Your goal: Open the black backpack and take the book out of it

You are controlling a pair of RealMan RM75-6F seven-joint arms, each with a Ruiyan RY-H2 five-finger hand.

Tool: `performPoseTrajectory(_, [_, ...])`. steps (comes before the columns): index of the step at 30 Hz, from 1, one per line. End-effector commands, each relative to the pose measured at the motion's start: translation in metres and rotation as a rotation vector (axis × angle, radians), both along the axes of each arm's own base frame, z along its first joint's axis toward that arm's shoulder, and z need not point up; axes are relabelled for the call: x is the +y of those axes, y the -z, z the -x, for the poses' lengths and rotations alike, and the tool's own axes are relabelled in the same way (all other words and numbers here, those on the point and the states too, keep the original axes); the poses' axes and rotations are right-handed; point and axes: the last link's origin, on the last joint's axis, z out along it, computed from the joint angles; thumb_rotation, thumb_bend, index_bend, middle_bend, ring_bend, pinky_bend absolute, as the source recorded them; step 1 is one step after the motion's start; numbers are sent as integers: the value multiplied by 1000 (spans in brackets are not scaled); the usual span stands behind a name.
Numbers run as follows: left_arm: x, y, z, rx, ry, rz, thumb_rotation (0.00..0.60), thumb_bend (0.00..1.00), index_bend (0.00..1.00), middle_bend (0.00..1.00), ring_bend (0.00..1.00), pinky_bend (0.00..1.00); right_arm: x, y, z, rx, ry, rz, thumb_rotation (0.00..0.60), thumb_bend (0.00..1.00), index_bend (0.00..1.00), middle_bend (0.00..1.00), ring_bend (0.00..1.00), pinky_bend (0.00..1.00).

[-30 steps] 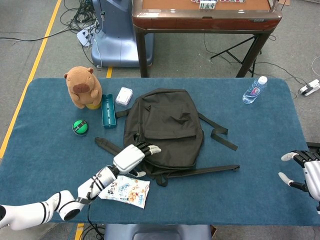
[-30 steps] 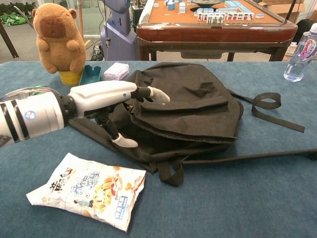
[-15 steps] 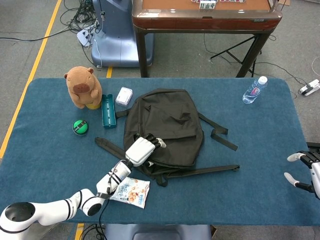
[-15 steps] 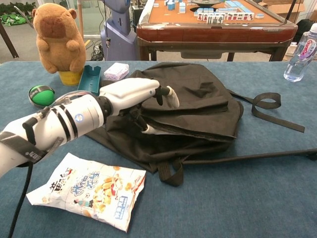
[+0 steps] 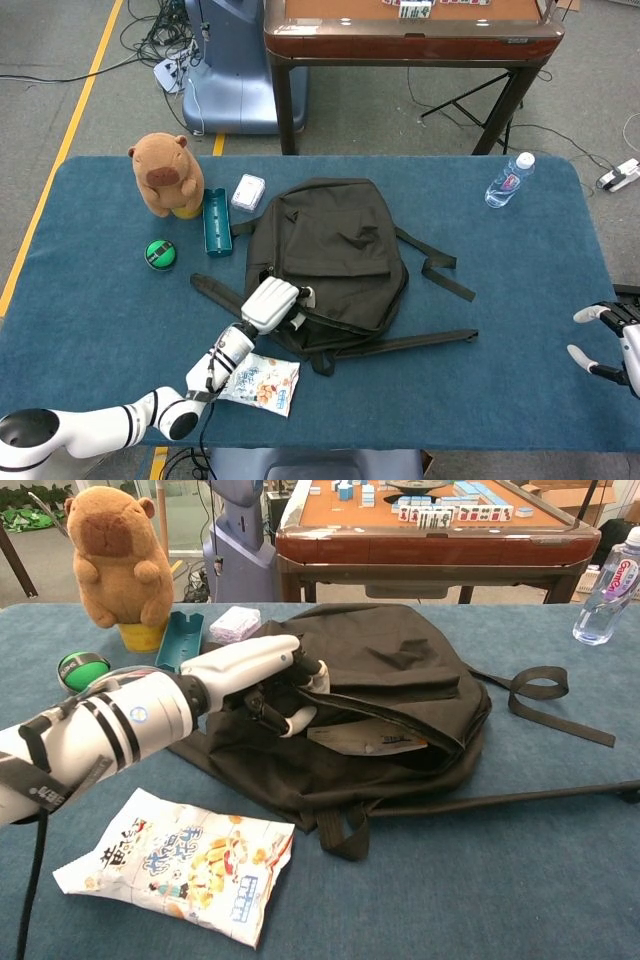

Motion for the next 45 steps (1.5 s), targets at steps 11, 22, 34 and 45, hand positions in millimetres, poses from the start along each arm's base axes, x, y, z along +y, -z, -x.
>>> performPoseTrajectory(11, [-49,-43,10,-36,2,209,600,556,731,738,676,648,1,1,-3,3,-6,-3,600,161,436,435,352,395])
performPoseTrajectory(22, [-10,-60,-26,-210,-156,216,600,554,716,738,673,649,-3,19,-19,5,-81,-136,600,163,435,435,352,395])
performPoseTrajectory(34, [43,-53,-37,-154,-349,108,600,553,698,738,674,652,-32,84,-86,28,-351,-466,600,170,436,435,352,395])
performPoseTrajectory(45, [65,-57,-28,49,-476,-111,600,553,677,737,674,655,-50,136,-139,101,-528,-557,600,186,436,435,348,395])
